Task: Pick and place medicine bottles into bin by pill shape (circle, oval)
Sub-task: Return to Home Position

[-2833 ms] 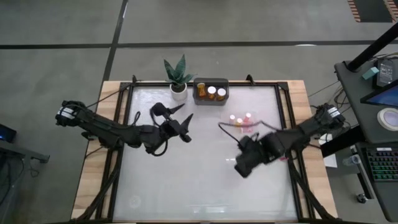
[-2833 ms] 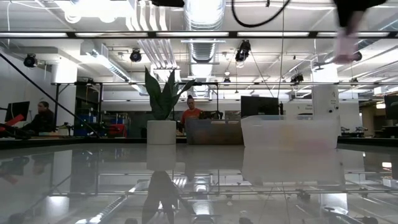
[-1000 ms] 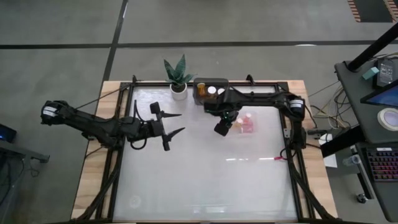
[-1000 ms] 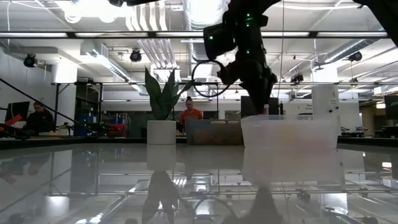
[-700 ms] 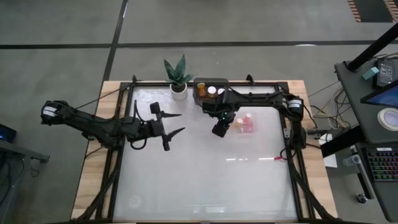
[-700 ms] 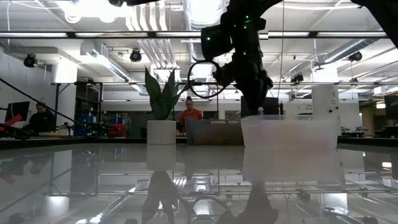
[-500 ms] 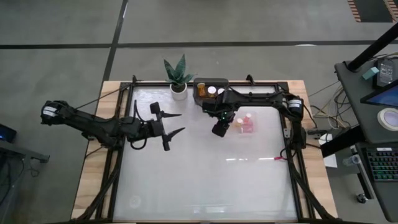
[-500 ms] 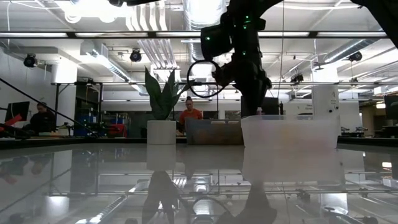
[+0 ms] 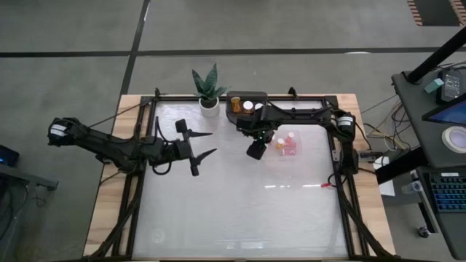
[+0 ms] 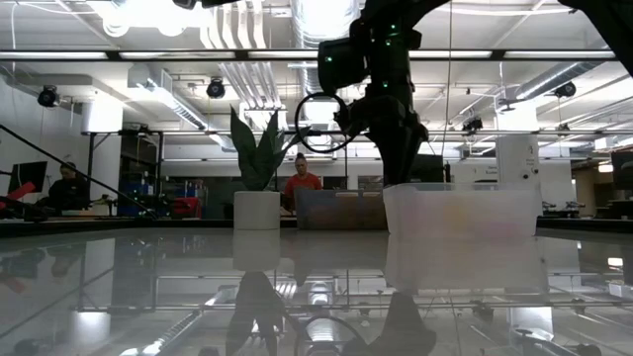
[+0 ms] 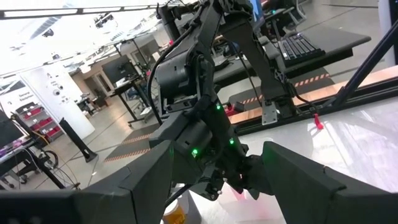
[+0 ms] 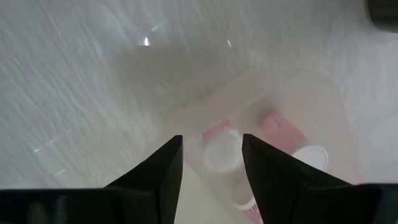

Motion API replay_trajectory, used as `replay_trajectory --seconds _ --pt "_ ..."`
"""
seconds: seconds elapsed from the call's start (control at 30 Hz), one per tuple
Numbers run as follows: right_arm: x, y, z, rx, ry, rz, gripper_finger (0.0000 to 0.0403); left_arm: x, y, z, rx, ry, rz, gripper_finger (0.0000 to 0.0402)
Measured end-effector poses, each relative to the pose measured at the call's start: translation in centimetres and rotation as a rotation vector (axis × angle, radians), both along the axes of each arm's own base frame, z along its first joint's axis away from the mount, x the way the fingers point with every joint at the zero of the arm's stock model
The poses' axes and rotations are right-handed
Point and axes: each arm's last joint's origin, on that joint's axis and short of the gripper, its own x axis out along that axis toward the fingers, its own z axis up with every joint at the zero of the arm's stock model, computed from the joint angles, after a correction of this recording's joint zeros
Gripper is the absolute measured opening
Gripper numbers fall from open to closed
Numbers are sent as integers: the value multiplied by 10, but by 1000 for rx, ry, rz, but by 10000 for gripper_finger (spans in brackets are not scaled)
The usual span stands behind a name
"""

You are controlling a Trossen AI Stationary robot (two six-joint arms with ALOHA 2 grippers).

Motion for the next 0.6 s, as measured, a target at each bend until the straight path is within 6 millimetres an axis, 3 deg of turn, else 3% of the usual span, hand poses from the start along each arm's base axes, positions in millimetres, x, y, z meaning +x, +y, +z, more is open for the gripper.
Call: replay_trajectory --seconds 0.13,0.3,0.47,0.6 --pt "-3 2 11 -24 -25 3 157 0 0 0 0 1 0 233" --pt "-11 22 43 -166 -129 88 149 -8 1 -8 11 47 -3 233" --pt "-23 47 78 -257 -414 205 142 -25 4 -14 2 45 -11 233" --pt "-44 63 88 -318 -621 300 141 -42 6 -27 11 62 -27 233"
